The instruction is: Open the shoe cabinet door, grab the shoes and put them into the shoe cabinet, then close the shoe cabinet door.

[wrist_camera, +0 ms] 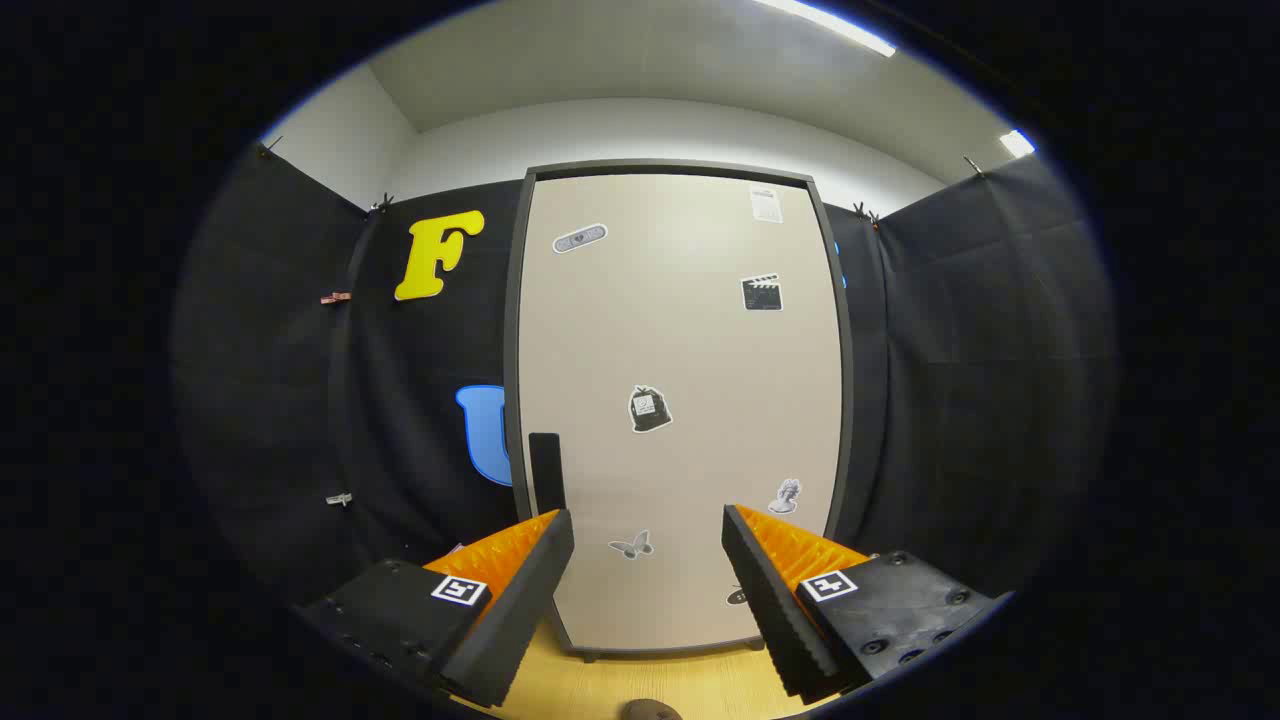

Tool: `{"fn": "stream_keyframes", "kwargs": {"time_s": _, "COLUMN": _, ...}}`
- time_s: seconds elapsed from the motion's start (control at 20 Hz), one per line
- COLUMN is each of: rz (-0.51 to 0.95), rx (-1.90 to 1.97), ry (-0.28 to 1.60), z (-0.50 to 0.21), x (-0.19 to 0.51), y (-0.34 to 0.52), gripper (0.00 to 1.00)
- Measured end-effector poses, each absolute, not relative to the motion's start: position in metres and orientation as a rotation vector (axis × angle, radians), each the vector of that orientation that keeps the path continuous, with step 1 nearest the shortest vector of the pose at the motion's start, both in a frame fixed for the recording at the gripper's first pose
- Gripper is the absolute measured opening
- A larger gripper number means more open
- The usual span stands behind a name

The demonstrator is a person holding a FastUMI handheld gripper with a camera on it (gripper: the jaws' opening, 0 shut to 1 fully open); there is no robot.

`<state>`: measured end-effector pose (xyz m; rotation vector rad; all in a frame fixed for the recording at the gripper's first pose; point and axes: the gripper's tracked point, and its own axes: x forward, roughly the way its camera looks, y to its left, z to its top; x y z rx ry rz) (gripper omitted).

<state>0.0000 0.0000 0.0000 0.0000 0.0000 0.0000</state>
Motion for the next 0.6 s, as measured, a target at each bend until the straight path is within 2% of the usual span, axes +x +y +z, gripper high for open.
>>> {"fn": "stream_keyframes", "kwargs": {"time_s": 0.6, "rz": 0.090, "rx": 0.033, "ry": 0.020, "z": -0.014, "x": 0.033, "y": 0.056, "gripper": 0.98}}
